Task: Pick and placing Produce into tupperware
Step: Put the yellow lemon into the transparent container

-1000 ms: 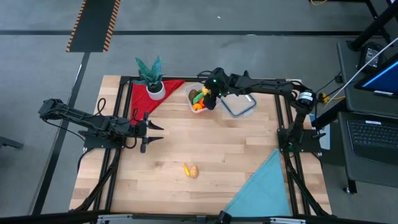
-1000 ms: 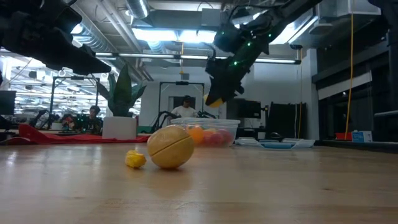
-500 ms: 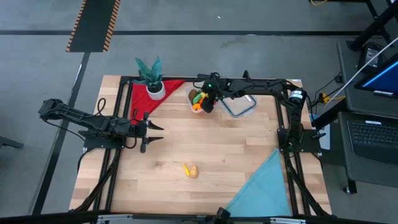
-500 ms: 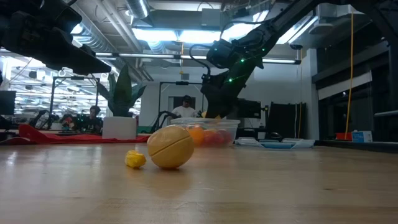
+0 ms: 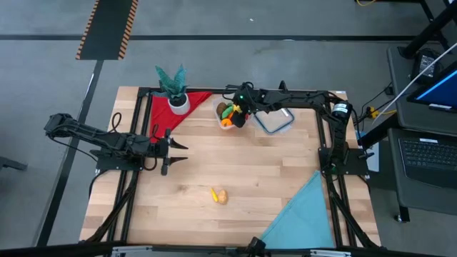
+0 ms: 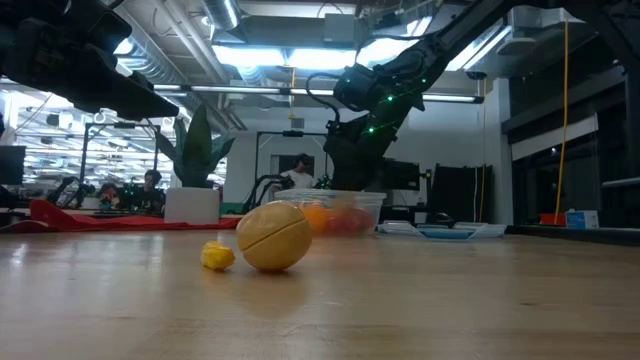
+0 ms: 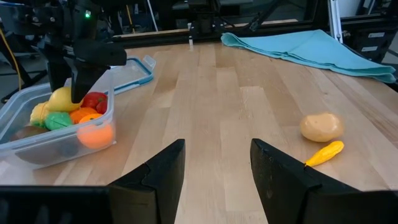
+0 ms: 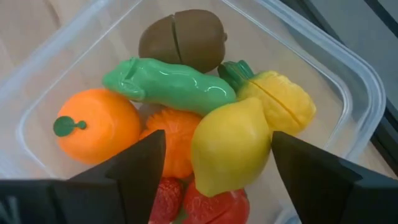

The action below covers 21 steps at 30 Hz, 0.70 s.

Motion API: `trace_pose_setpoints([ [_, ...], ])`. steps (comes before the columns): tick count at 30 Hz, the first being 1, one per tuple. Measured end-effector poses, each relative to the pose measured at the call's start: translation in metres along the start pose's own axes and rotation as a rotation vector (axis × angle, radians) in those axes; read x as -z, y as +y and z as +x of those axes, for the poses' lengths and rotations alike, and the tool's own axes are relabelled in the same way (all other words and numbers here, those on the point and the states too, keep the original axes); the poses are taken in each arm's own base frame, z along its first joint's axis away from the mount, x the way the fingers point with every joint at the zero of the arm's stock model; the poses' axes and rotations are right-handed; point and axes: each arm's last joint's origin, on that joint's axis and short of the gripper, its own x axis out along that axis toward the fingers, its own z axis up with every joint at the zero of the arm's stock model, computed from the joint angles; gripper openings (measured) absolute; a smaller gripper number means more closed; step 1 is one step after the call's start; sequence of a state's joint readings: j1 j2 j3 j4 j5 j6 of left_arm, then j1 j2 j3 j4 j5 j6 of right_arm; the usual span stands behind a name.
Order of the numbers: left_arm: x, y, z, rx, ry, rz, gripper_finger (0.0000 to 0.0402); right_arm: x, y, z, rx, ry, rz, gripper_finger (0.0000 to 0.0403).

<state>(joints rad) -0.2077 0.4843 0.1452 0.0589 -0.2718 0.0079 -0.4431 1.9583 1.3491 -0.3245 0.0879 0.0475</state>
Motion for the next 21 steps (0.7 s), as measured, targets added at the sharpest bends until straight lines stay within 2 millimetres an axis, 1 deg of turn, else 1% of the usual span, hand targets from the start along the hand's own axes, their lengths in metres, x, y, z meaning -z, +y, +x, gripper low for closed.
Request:
trace_pose_setpoints([
  [6, 0.000, 0.000, 0.000, 0.000, 0.000, 0.001, 0.0174, 0.000, -0.001, 0.000, 0.001, 0.000, -0.002, 0.0297],
  [13, 0.000, 0.000, 0.000, 0.000, -0.001, -0.006, 0.0174, 0.003, -0.011, 0.001, 0.014, 0.034, -0.004, 0.0297],
  [21, 0.000, 0.000, 0.000, 0.000, -0.001, -0.007, 0.0174, 0.003, -0.015, 0.000, 0.146, 0.030, 0.010, 0.0298],
])
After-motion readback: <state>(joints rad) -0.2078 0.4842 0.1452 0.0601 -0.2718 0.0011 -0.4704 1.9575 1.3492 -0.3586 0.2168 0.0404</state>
